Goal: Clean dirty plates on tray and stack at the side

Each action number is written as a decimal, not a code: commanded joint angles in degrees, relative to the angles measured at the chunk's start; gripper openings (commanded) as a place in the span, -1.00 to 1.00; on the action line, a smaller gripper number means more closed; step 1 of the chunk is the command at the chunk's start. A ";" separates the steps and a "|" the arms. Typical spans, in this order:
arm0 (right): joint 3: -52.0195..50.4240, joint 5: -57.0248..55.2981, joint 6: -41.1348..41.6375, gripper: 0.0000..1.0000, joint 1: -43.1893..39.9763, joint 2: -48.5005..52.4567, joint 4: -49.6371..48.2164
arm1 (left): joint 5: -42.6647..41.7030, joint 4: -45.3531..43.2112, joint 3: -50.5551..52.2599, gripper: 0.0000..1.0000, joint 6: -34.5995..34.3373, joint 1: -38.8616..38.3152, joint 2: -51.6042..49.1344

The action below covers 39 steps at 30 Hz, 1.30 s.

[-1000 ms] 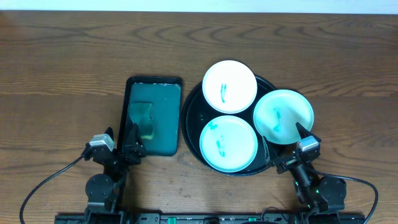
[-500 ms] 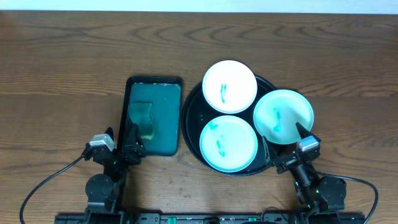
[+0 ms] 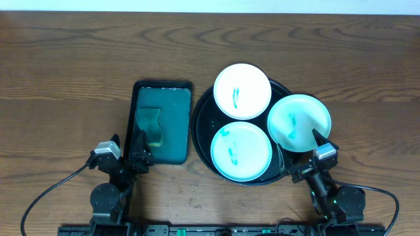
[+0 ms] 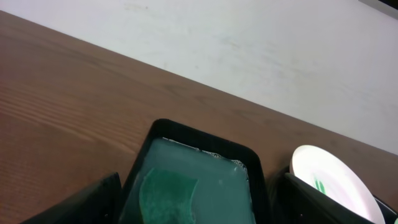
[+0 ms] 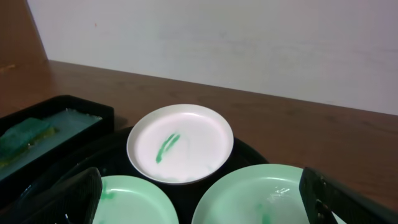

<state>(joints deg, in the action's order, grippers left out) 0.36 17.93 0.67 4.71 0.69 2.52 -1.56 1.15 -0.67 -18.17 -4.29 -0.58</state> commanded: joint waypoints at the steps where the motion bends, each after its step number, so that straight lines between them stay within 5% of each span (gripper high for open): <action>1: -0.04 -0.52 0.57 0.98 -0.28 -0.24 0.28 | 0.74 2.89 0.44 0.61 -0.07 -0.17 0.24; 19: -0.04 -2.25 0.44 0.99 -0.28 -0.24 -1.33 | 0.74 2.89 0.44 0.62 -0.07 -0.17 0.24; 29: 0.07 1.64 10.69 0.99 -0.28 -0.24 -2.97 | -5.42 -4.87 -0.02 0.61 -2.01 -0.17 0.24; 34: 7.65 1.29 2.95 0.99 -0.28 1.44 4.68 | -4.15 -4.26 -8.50 0.61 1.27 -0.11 -1.86; 39: 24.46 -2.38 -0.61 0.99 -0.31 13.70 15.76 | 1.14 11.93 -26.60 0.62 1.88 -0.11 -15.69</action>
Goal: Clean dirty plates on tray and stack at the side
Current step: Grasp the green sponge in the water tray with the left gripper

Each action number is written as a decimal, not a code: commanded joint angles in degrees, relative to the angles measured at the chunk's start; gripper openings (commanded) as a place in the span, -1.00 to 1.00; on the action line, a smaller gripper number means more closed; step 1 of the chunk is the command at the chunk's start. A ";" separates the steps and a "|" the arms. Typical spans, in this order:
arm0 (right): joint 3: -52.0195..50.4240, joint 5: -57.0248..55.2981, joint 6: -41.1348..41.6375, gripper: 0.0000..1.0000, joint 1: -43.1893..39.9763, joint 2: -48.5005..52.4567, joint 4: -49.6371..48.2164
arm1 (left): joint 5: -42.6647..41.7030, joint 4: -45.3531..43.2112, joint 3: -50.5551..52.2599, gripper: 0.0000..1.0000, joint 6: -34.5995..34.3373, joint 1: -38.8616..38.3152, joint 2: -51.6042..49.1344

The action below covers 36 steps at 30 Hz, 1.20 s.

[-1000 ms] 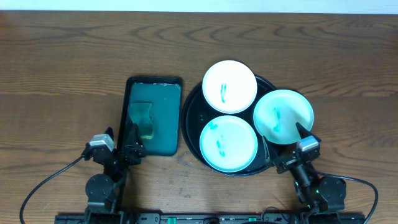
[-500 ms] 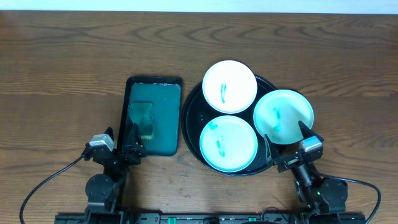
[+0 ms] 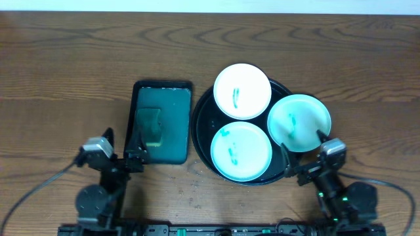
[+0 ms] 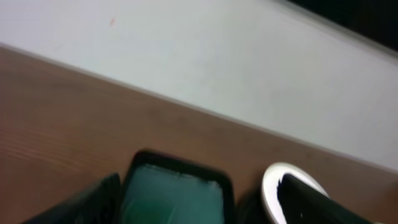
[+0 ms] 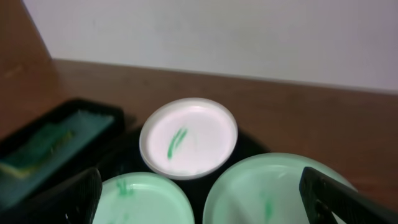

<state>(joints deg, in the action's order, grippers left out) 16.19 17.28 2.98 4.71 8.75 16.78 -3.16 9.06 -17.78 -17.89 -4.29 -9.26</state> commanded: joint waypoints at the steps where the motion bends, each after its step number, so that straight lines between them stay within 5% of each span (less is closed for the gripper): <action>1: 12.11 -1.20 -2.60 0.98 -0.31 9.38 3.02 | 2.62 7.74 -13.55 0.62 1.62 -0.13 -10.95; 8: 42.32 2.93 -0.90 0.98 -0.26 38.16 27.61 | -0.74 35.54 -41.00 0.62 1.57 -0.13 -37.35; 13: 53.72 5.70 0.42 0.98 -0.28 51.08 34.27 | -3.52 45.68 -49.44 0.62 1.62 -0.13 -48.22; 20: 54.01 12.26 2.99 0.99 0.48 60.24 37.38 | -2.99 50.36 -49.44 0.62 1.60 -0.11 -54.36; 30: 44.72 2.71 6.56 0.89 11.76 65.09 39.23 | 1.46 47.84 -45.72 0.60 -1.68 -0.11 -67.89; 33: 41.00 -1.01 10.16 0.83 13.79 65.09 37.29 | 1.42 43.15 -45.68 0.48 -1.62 -0.13 -74.18; 36: 39.15 -1.18 11.65 0.82 13.84 65.09 35.76 | 0.72 36.72 -45.70 0.14 1.46 -0.20 -80.91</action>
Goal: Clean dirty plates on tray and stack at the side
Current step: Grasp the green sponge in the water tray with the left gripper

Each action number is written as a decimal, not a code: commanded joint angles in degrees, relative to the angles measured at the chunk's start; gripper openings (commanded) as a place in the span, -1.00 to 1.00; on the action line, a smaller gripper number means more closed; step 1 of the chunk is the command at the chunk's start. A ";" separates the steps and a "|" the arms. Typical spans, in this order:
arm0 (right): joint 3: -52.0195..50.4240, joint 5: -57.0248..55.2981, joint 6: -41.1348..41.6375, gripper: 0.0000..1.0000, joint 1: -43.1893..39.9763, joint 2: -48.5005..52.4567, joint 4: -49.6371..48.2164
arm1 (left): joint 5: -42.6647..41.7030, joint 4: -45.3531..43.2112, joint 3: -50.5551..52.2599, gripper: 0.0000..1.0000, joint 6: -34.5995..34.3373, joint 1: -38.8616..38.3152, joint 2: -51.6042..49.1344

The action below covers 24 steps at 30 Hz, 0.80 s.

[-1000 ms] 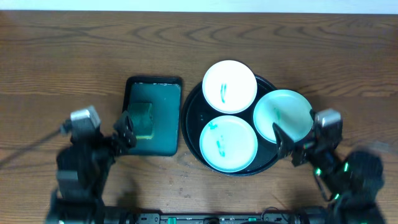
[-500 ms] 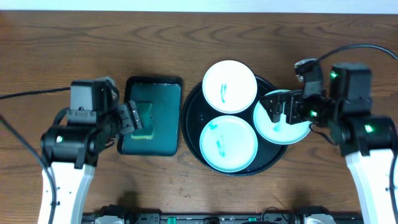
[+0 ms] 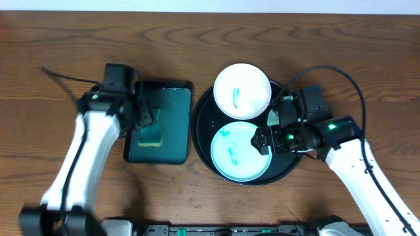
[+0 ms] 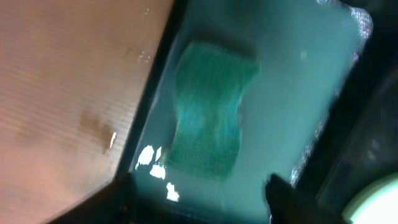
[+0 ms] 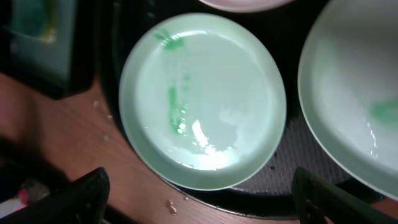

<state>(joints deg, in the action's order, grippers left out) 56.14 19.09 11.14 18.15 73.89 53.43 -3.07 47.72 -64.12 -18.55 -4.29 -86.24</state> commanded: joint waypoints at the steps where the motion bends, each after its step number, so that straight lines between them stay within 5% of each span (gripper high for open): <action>1: -1.01 -2.99 3.65 0.81 0.39 -0.04 -1.18 | 0.72 -3.65 0.63 0.09 3.15 -0.28 -6.34; 9: -1.11 -2.99 3.65 0.70 0.37 -0.04 -1.44 | 0.50 -4.33 0.63 -0.05 3.28 -0.28 -19.19; 15: -1.68 -3.26 6.21 0.61 0.39 0.48 -3.96 | -2.56 -3.98 0.46 -0.85 3.30 -0.28 -20.06; 24: -8.24 -7.32 9.77 0.03 0.85 5.49 -10.93 | -2.47 1.33 -1.27 -0.85 3.34 -0.28 -8.72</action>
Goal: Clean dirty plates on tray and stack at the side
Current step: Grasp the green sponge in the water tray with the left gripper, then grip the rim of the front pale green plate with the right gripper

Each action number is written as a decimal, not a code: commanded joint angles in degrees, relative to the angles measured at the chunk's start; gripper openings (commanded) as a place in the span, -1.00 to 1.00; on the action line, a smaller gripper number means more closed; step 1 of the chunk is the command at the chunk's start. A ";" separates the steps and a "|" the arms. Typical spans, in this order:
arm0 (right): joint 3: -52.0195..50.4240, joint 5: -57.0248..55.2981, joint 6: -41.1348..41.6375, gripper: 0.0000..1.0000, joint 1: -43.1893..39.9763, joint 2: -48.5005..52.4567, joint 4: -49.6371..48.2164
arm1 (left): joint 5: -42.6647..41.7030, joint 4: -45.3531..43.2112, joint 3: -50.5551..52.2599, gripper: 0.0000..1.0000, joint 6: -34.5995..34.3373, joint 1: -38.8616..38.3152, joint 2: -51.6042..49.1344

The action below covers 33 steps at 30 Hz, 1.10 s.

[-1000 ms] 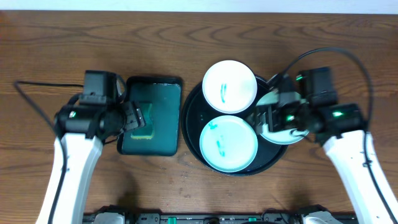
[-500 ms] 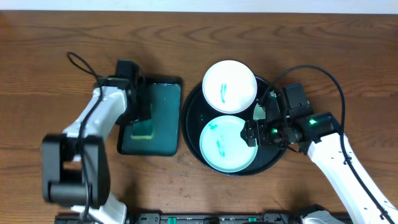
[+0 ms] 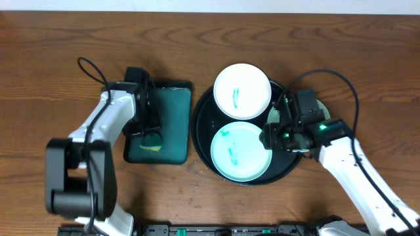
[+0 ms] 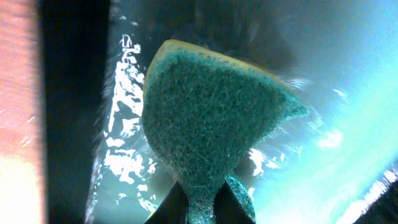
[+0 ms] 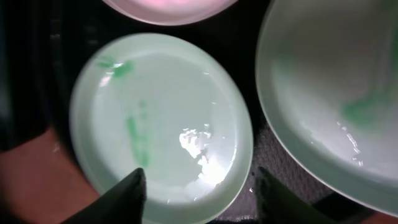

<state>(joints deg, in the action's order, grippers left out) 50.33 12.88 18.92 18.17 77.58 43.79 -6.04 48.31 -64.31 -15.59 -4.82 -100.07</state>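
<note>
Three dirty plates lie in the round black tray [image 3: 202,124]: a white plate [image 3: 242,90] at the back, a green plate [image 3: 240,151] in front, and a second green plate [image 5: 336,87] at the right, mostly under my right arm in the overhead view. All carry green smears. My left gripper [image 4: 198,205] is down in the water tray [image 3: 176,124], shut on the green sponge [image 4: 211,118]. My right gripper [image 5: 199,199] hangs open just over the front green plate [image 5: 161,118], its fingers [image 5: 121,199] set wide over that plate's near edge.
The sponge tray holds shallow water and stands just left of the round tray. Bare wooden table [image 3: 367,59] lies right of and behind the round tray. Arm cables loop over the table on both sides.
My left gripper was open above the flat sponge; now it is lower and shut on the sponge, which bulges up. My right gripper has come closer to the front green plate.
Both arms first sat folded at the table's front edge with grippers open, and stayed there at the second moment. Then the left had reached over the sponge tray and the right over the plates. Now the left holds the sponge and the right hovers low.
</note>
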 commanded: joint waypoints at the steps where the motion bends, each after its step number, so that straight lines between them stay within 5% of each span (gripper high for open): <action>1: -3.30 -0.61 1.55 0.03 1.16 2.38 -2.54 | 0.50 1.22 -1.07 -0.85 0.39 0.24 6.67; 17: -8.44 -5.97 2.01 0.08 6.93 8.83 -11.56 | 0.46 1.36 1.03 -0.83 0.52 0.24 11.56; 23: -6.43 -5.73 1.01 0.03 6.88 3.54 -9.53 | 0.44 -1.05 1.64 -0.51 0.50 0.24 7.61; 26: -5.99 -5.70 -0.17 -0.15 6.91 -0.68 -7.96 | 0.44 -1.09 1.64 -0.44 0.50 0.24 5.35; 33: -6.01 -5.79 1.57 -0.12 6.88 -7.87 -4.00 | 0.44 -1.31 1.64 -0.14 0.52 0.24 1.68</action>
<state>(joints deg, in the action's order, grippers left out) 43.38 7.64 19.97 24.88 71.02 39.09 -6.04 47.11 -63.22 -15.00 -4.82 -97.45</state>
